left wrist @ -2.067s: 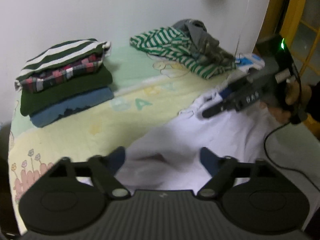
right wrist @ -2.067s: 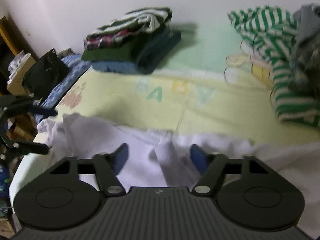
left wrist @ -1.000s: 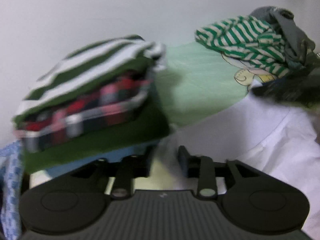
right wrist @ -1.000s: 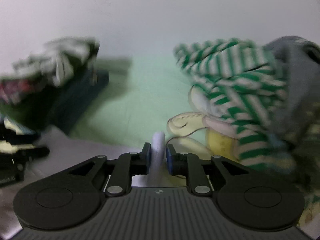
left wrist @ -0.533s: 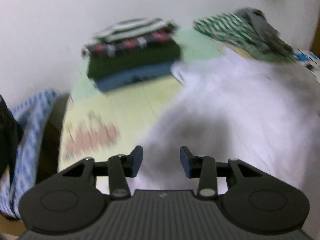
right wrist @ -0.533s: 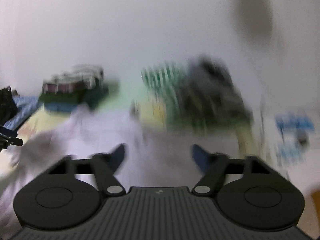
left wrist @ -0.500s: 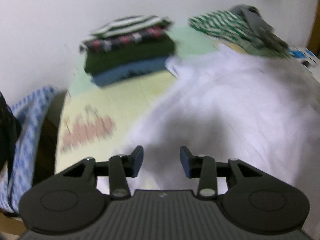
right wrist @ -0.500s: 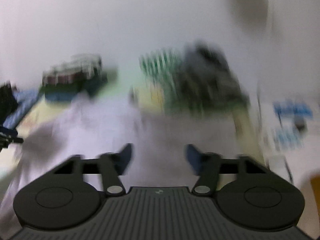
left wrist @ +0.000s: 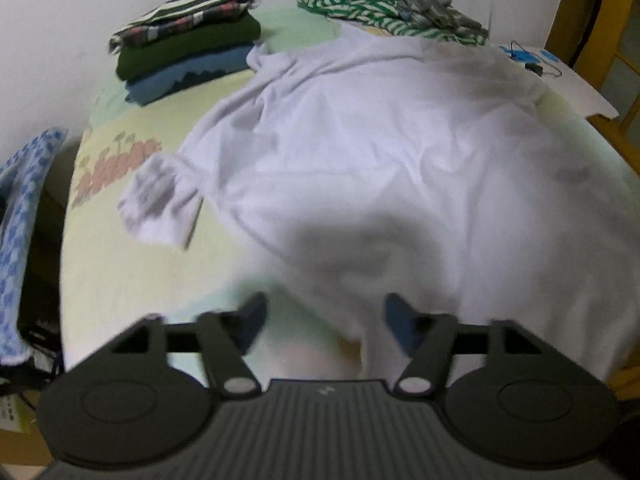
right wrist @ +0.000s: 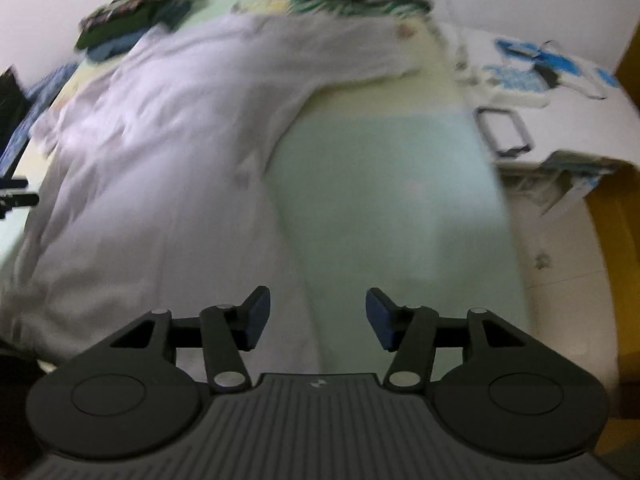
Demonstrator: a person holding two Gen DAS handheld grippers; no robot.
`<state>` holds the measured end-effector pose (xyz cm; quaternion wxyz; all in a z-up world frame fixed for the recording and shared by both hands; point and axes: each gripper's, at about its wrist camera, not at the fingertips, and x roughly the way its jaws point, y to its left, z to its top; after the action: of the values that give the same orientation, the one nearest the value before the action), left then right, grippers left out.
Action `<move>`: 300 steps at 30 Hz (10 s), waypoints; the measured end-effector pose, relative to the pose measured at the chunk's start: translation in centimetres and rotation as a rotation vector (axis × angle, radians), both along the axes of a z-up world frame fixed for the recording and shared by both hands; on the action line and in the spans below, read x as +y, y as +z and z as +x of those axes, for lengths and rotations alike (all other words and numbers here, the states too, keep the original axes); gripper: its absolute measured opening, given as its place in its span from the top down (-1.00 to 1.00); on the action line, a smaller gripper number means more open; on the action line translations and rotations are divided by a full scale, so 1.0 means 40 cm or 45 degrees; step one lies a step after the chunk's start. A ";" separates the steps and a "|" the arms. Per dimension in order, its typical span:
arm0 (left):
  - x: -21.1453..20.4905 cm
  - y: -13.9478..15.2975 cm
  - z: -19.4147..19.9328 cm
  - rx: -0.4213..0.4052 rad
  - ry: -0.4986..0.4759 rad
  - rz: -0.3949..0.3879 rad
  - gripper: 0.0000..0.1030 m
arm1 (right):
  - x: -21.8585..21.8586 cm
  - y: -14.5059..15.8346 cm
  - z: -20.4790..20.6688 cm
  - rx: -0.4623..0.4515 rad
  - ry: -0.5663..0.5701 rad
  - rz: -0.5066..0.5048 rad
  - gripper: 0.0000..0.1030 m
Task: Fold clothes
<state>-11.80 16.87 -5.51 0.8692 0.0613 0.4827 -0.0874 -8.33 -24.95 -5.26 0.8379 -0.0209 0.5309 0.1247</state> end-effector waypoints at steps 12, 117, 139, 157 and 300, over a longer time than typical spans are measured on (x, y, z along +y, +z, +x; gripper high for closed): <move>-0.040 -0.059 -0.213 0.202 0.216 -0.018 -0.73 | -0.065 -0.080 -0.039 0.118 0.135 0.116 -0.26; 0.355 0.061 0.337 -0.323 0.347 0.465 0.49 | 0.383 -0.045 0.244 -0.114 0.242 0.261 -0.04; 0.121 -0.122 0.711 -0.280 0.490 0.561 0.20 | 0.449 -0.082 0.594 -0.248 0.188 0.253 0.14; -0.051 -0.050 0.751 -0.183 0.239 0.077 -0.32 | 0.534 -0.131 0.922 -0.294 0.203 0.296 -0.01; -0.037 -0.085 -0.159 -0.100 0.135 0.423 -0.39 | 0.036 -0.051 0.037 -0.136 0.277 -0.041 0.22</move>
<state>-18.17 15.41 -8.90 0.8687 0.1819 0.4588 0.0419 -6.85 -23.51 -7.32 0.8462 -0.0983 0.4820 0.2050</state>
